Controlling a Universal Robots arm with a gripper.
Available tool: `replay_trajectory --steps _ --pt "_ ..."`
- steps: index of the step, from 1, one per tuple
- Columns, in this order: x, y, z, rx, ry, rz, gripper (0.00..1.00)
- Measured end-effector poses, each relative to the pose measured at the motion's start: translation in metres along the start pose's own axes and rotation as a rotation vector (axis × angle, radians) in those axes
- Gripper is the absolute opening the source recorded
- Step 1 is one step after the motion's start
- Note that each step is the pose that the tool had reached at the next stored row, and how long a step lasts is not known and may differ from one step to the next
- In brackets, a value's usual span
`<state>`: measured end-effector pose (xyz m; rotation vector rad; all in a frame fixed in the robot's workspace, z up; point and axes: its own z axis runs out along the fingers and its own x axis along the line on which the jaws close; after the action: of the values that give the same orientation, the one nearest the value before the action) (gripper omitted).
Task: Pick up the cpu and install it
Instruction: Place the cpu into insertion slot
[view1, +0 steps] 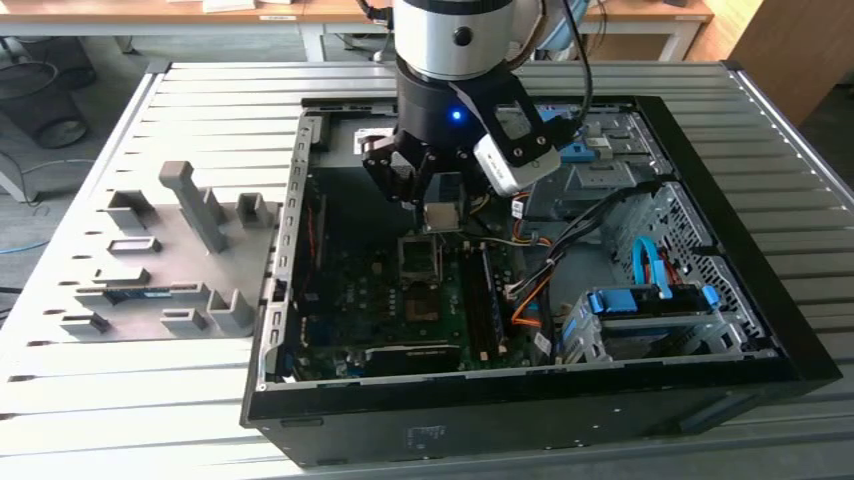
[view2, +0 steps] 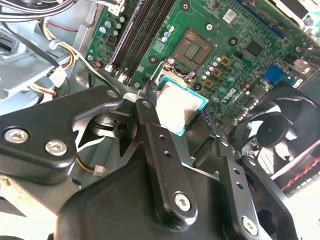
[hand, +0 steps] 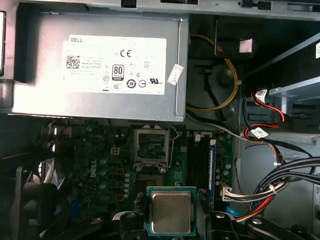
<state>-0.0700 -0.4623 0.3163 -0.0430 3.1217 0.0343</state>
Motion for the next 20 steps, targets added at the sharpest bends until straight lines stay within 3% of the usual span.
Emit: replay_trajectory --steps 3,6,20 --pt "0.0003 0.0 0.0044 0.0088 0.0002 0.0 0.47" --pt "0.0005 0.0001 0.0068 0.0339 0.001 -0.001 0.47" --pt "0.0081 -0.0005 0.0308 0.0343 0.001 -0.001 0.47"
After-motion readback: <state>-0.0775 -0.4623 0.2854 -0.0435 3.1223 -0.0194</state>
